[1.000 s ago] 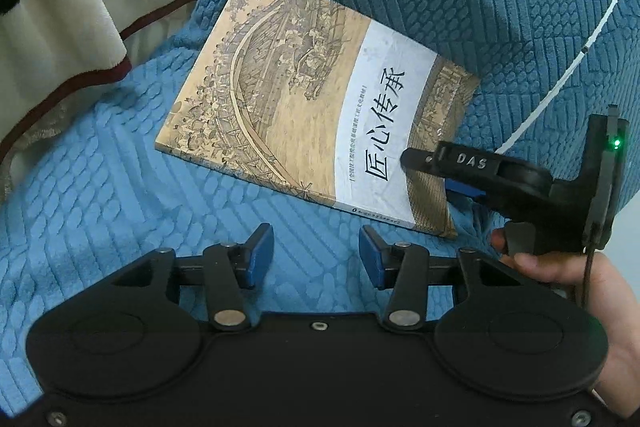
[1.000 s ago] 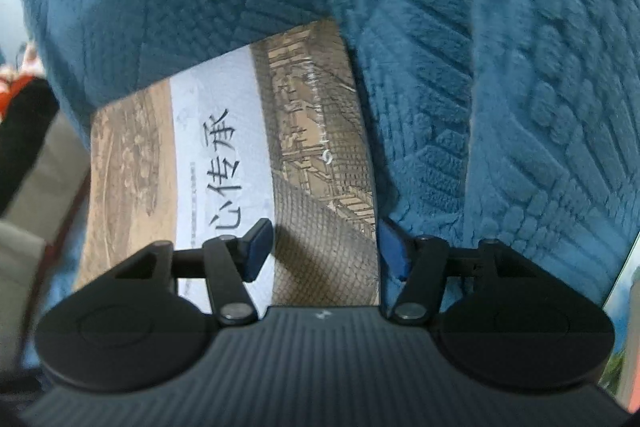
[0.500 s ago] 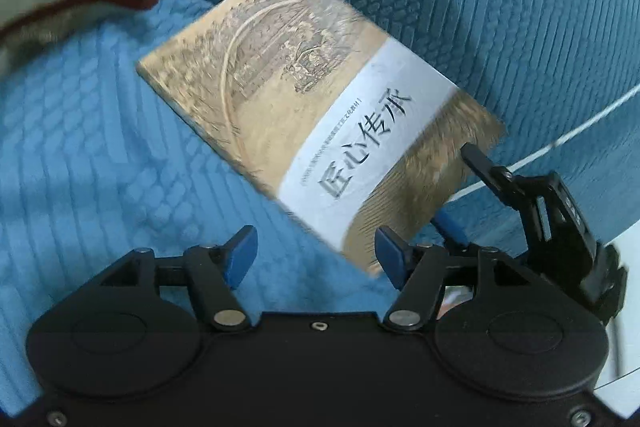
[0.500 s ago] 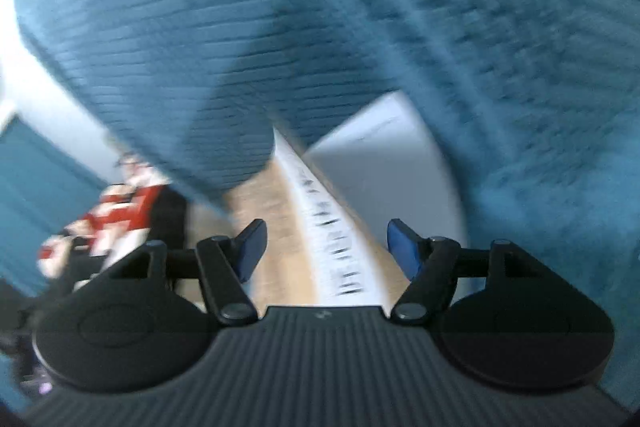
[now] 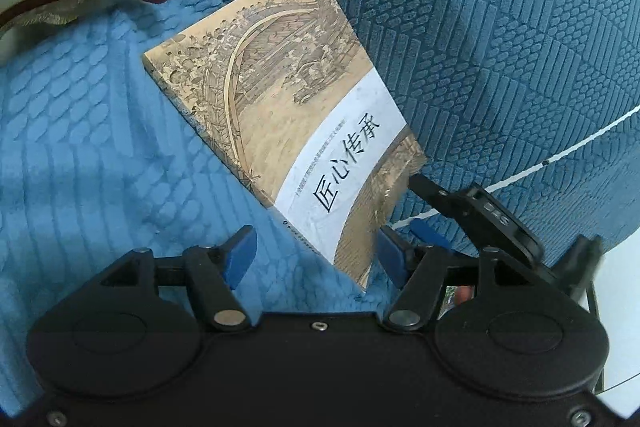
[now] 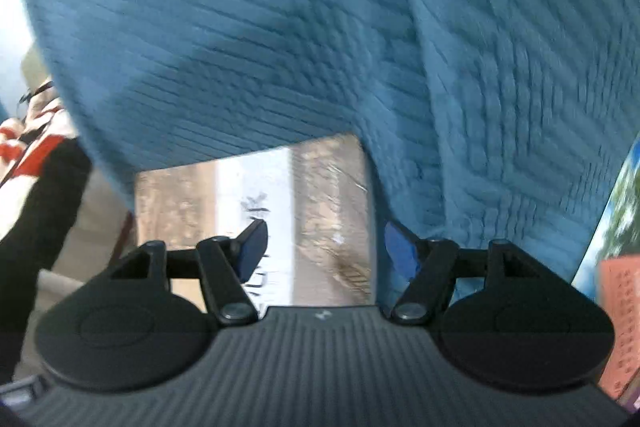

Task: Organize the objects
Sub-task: 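Close the left gripper on the book edge while the right gripper grips beside it, then lift the tan book upright off the seat with both grippers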

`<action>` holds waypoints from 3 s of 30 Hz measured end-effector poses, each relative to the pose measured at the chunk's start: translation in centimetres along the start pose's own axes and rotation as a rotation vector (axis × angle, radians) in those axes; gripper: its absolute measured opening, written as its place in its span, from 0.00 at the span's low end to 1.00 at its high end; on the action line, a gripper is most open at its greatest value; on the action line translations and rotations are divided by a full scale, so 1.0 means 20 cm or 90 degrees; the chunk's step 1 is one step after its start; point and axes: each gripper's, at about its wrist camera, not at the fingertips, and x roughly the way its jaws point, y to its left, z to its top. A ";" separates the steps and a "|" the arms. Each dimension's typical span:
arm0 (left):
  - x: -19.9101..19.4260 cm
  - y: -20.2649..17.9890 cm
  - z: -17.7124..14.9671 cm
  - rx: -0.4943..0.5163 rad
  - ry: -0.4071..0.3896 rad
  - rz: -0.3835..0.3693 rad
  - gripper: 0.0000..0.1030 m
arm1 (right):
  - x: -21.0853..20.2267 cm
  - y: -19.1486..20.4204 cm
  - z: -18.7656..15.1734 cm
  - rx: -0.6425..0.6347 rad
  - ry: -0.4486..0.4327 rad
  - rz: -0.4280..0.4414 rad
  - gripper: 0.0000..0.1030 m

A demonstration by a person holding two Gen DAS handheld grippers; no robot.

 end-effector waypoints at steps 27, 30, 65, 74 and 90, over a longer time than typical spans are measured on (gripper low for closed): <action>0.05 0.00 -0.01 -0.015 0.009 -0.002 0.61 | 0.15 -0.18 -0.02 0.064 0.137 0.302 0.63; 0.04 -0.01 0.00 -0.015 0.012 -0.011 0.61 | 0.15 -0.09 0.00 0.027 0.144 0.237 0.39; -0.14 0.40 -0.11 -0.388 -0.034 -0.255 0.71 | -0.37 0.21 -0.01 0.172 0.099 0.241 0.11; -0.05 0.36 -0.10 -0.367 -0.014 -0.241 0.33 | -0.33 0.20 -0.11 0.211 0.129 0.253 0.11; -0.11 0.26 -0.01 -0.274 -0.002 -0.191 0.10 | 0.01 0.03 -0.27 0.343 0.179 0.267 0.60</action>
